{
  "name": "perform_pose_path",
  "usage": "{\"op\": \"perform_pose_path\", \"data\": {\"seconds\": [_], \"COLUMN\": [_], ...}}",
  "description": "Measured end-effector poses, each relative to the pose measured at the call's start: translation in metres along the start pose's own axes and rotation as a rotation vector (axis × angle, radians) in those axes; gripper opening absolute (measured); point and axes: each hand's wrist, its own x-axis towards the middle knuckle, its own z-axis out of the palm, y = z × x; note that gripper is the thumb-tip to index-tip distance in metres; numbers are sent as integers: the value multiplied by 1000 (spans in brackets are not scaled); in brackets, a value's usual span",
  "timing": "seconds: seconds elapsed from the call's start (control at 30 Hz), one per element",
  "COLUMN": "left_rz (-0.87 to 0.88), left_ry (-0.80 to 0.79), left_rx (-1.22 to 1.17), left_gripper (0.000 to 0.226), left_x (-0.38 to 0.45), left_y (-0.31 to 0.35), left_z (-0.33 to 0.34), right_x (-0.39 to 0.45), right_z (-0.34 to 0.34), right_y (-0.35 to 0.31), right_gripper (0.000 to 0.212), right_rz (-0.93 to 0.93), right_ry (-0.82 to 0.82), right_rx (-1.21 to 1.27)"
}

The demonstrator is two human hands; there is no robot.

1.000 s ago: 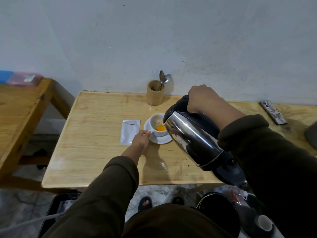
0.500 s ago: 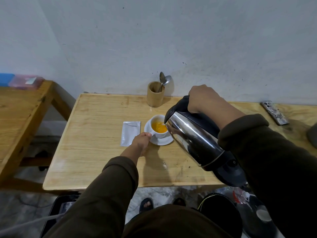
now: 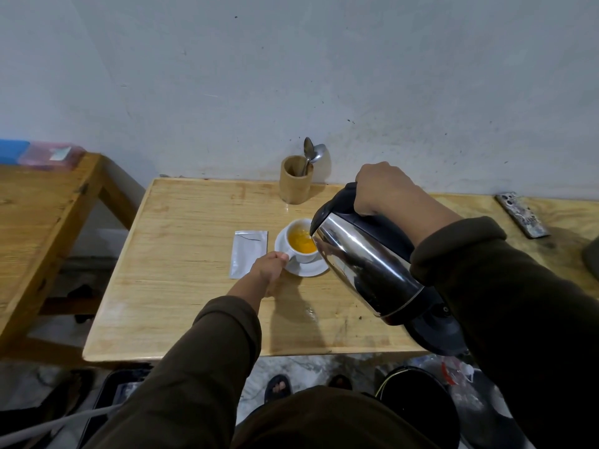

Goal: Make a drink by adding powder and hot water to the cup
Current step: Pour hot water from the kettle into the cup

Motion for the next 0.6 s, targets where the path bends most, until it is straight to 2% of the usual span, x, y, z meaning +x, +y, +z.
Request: {"op": "perform_pose_path", "data": {"seconds": [0.43, 0.6], "left_rz": [5, 38], "left_ry": [-36, -4], "left_rx": [-5, 27], "left_gripper": [39, 43], "left_x": [-4, -5], "left_y": [1, 0], "left_z": [0, 2], "right_x": [-1, -11], "right_z": [3, 8], "right_y": [7, 14], "right_gripper": [13, 11], "right_rz": [28, 48], "right_ry": [-12, 29], "right_rx": [31, 79]}}
